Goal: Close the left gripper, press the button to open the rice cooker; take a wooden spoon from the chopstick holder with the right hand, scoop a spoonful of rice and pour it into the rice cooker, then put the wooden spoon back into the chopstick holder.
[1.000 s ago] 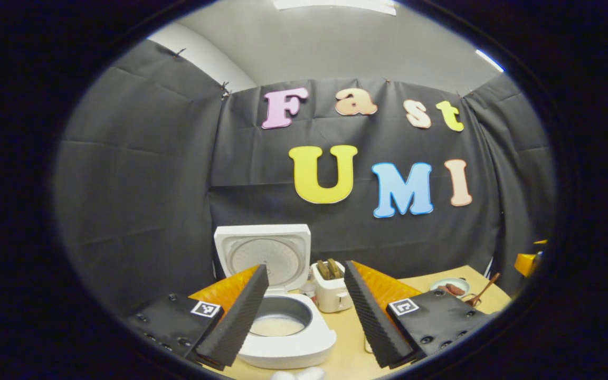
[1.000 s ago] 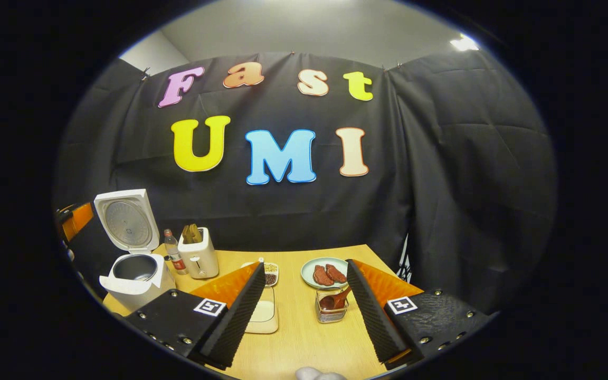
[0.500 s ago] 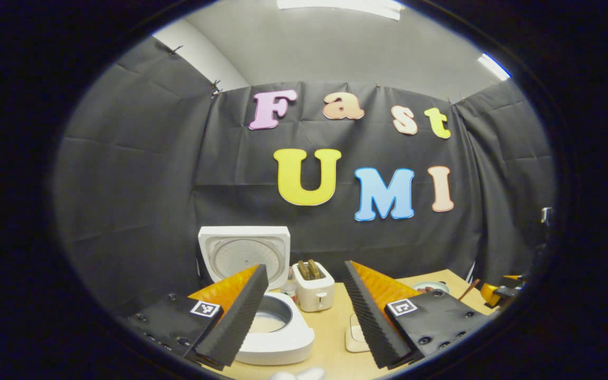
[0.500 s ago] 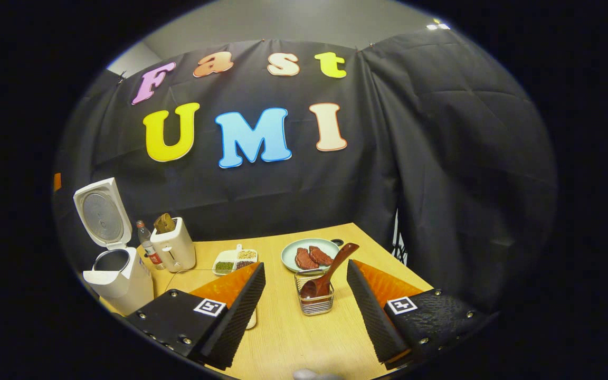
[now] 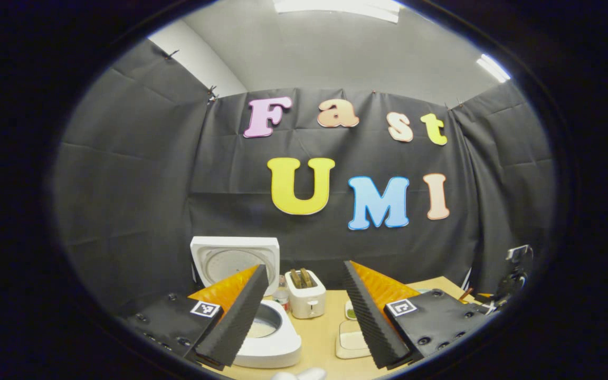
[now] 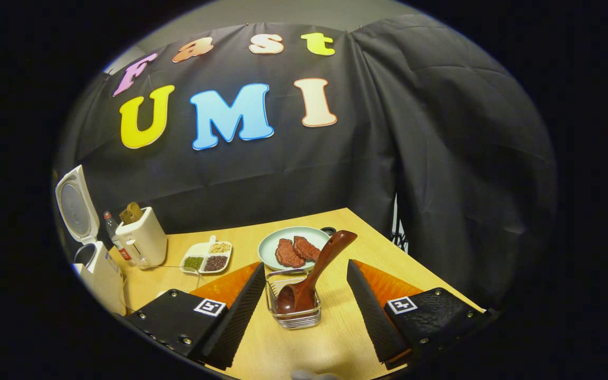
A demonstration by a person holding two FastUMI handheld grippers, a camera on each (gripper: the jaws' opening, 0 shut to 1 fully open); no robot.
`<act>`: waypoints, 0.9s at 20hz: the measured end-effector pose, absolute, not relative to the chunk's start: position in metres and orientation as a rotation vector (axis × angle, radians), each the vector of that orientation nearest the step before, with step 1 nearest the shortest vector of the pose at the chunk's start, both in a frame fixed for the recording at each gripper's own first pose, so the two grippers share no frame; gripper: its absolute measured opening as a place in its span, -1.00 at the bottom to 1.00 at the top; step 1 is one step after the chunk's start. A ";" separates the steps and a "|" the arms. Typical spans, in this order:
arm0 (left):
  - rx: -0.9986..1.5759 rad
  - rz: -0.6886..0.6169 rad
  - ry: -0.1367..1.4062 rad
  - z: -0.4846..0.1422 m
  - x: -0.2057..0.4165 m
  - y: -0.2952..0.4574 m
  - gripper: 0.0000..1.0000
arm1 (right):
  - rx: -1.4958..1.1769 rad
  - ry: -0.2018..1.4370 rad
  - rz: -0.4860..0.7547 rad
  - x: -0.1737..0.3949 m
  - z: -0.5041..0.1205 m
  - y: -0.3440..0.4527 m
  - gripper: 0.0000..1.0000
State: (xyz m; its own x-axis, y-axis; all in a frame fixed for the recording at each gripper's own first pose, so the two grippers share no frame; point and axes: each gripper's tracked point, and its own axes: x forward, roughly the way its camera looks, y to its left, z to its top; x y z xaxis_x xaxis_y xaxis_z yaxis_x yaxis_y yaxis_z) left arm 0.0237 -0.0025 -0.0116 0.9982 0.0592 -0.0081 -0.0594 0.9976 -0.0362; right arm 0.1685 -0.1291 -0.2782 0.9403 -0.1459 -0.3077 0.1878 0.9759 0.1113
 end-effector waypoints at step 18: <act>0.034 0.119 -0.006 -0.001 0.039 -0.004 0.96 | 0.229 0.363 -0.200 0.254 -0.326 -0.160 0.18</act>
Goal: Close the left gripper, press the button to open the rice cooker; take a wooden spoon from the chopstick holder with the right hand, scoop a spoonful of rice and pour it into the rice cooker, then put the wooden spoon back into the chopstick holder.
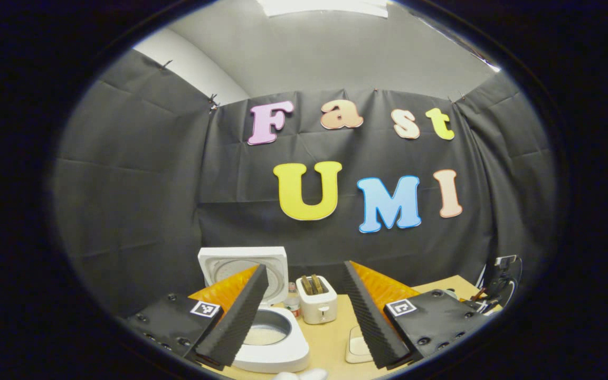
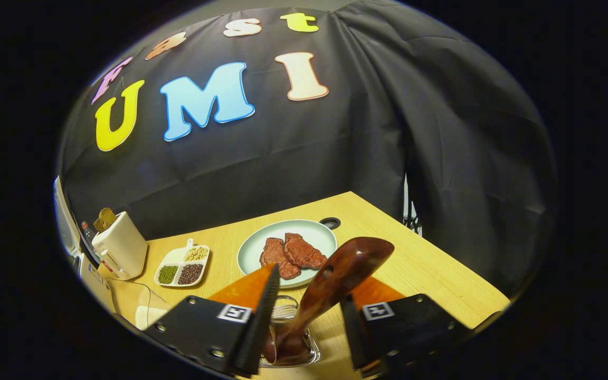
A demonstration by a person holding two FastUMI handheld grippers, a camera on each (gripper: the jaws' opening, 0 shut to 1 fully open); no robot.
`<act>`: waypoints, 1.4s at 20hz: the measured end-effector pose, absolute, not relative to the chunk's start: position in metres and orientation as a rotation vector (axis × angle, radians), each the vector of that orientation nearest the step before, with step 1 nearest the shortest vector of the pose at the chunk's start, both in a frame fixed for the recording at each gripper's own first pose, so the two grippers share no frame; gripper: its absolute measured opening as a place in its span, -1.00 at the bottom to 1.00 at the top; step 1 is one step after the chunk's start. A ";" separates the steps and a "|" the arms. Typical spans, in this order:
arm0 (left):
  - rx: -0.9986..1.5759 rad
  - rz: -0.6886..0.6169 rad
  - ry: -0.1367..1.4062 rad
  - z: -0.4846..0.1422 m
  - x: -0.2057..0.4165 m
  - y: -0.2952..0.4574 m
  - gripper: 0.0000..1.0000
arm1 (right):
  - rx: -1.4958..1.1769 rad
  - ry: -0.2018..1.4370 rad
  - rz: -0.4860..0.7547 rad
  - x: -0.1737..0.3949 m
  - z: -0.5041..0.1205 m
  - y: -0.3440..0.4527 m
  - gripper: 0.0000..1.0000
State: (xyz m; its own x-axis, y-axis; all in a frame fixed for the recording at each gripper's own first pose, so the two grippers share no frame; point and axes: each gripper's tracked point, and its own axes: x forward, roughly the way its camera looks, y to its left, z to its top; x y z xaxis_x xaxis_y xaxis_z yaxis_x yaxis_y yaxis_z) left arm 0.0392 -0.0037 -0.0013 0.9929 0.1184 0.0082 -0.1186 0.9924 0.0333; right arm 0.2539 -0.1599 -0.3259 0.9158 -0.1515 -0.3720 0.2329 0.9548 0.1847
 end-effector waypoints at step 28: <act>-0.002 0.177 0.034 -0.035 0.026 0.072 0.99 | 0.045 0.149 -0.021 0.240 -0.123 -0.050 -0.67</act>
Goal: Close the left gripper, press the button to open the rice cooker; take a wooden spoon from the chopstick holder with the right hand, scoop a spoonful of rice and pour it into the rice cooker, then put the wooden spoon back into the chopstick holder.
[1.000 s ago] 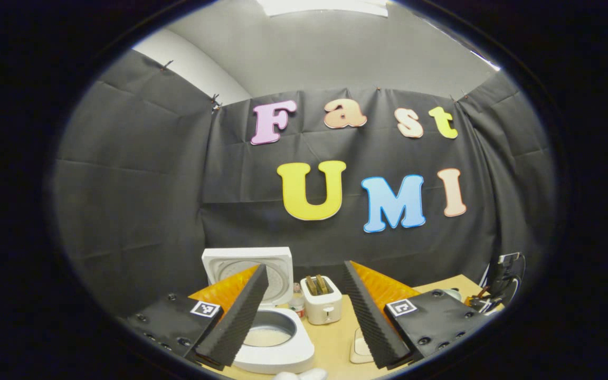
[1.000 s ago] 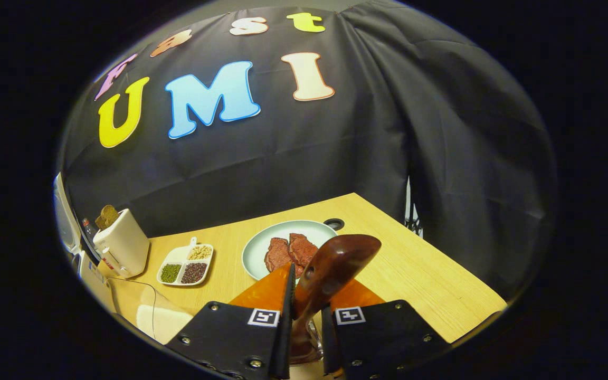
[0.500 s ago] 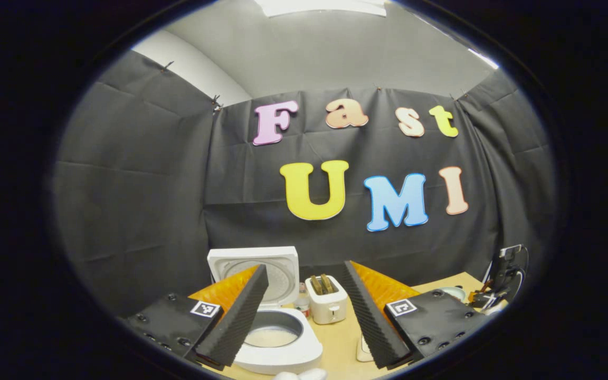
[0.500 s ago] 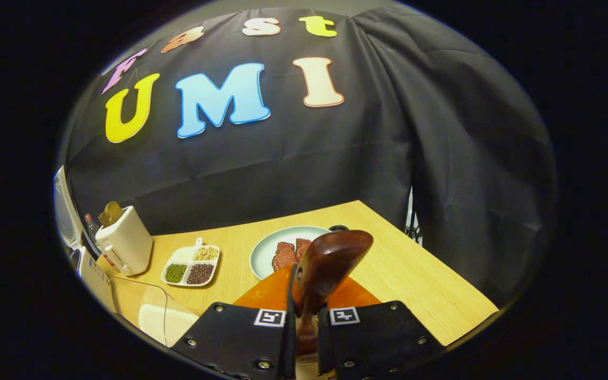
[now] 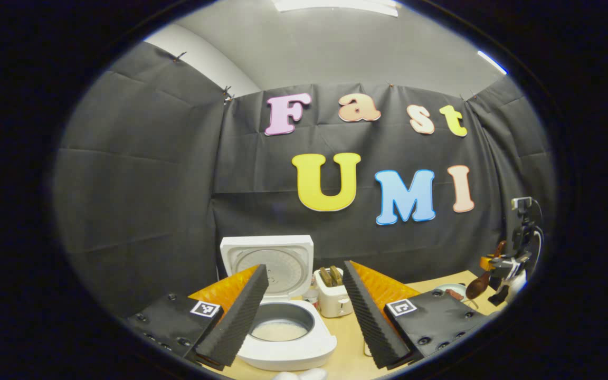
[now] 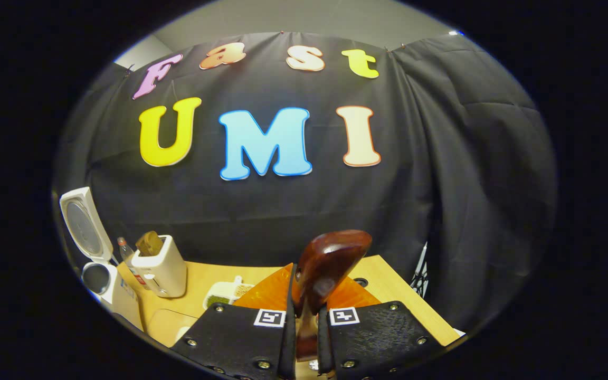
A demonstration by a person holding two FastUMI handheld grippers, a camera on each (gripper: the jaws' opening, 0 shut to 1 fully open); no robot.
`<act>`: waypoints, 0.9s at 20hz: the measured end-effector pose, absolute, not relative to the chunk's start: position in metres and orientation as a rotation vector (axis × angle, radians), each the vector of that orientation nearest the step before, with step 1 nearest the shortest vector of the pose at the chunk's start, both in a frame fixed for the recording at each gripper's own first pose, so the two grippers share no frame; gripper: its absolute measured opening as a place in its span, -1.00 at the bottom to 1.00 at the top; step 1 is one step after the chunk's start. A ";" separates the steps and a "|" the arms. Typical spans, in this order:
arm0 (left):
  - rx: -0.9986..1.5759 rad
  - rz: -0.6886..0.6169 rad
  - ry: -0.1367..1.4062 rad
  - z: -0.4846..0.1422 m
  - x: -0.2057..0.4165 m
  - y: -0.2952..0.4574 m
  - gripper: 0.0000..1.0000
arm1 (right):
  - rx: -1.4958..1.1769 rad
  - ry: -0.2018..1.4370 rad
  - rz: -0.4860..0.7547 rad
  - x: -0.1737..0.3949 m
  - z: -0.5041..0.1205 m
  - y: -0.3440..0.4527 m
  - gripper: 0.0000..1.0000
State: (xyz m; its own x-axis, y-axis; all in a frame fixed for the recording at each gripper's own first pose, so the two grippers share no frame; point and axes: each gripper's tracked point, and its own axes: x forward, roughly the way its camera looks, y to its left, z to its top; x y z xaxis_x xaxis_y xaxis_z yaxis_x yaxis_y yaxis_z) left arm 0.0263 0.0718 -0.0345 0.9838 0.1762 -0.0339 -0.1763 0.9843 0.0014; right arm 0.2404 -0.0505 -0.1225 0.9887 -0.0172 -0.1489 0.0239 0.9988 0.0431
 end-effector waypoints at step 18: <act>0.006 0.247 0.060 -0.062 0.008 0.122 0.94 | -0.391 0.245 0.191 0.238 -0.253 0.135 -0.67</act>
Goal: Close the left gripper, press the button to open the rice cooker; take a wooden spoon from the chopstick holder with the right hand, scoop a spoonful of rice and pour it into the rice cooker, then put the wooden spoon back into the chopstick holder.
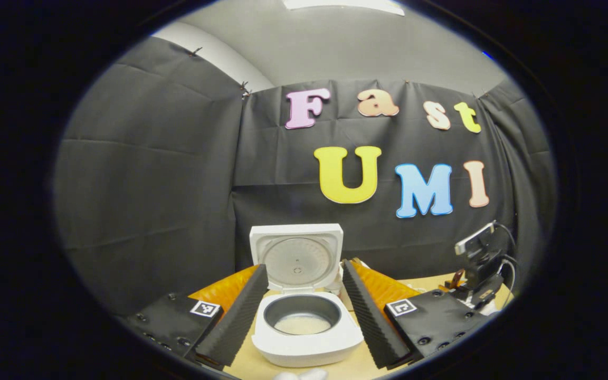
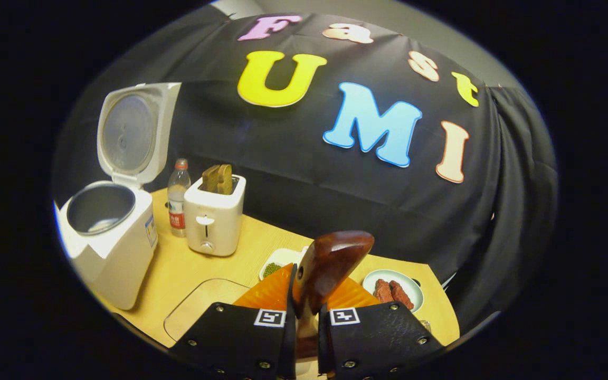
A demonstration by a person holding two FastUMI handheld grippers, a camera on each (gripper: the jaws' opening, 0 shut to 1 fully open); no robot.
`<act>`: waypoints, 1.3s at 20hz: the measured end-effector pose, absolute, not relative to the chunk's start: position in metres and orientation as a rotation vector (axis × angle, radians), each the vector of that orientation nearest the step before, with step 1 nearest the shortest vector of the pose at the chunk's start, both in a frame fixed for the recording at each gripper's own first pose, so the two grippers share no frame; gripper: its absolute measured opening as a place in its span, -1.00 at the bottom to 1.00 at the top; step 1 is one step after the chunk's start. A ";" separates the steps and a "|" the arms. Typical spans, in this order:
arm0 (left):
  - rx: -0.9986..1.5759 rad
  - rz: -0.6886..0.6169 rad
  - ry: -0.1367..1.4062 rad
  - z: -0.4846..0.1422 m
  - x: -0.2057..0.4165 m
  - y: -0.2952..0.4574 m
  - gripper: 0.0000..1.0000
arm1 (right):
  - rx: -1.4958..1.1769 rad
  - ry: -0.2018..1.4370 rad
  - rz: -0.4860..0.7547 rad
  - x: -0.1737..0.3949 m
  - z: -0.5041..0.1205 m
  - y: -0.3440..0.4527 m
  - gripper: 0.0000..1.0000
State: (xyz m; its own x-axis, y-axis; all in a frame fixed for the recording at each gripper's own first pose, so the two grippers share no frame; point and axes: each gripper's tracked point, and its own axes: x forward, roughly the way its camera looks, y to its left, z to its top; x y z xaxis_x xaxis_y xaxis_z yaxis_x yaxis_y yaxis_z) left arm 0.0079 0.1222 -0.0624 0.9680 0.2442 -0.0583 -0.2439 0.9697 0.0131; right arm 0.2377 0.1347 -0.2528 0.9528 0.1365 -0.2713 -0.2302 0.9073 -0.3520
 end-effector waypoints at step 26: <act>0.045 0.278 0.106 -0.077 0.003 0.147 0.94 | -0.065 0.483 0.304 0.223 -0.329 0.184 -0.67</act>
State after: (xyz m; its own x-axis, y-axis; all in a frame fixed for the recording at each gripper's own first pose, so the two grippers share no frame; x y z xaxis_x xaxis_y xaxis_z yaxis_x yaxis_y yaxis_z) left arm 0.0031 0.1471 -0.0768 0.9560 0.2763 -0.0987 -0.2716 0.9606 0.0589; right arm 0.2233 0.1842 -0.3288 0.8416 0.2726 -0.4663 -0.3031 0.9529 0.0100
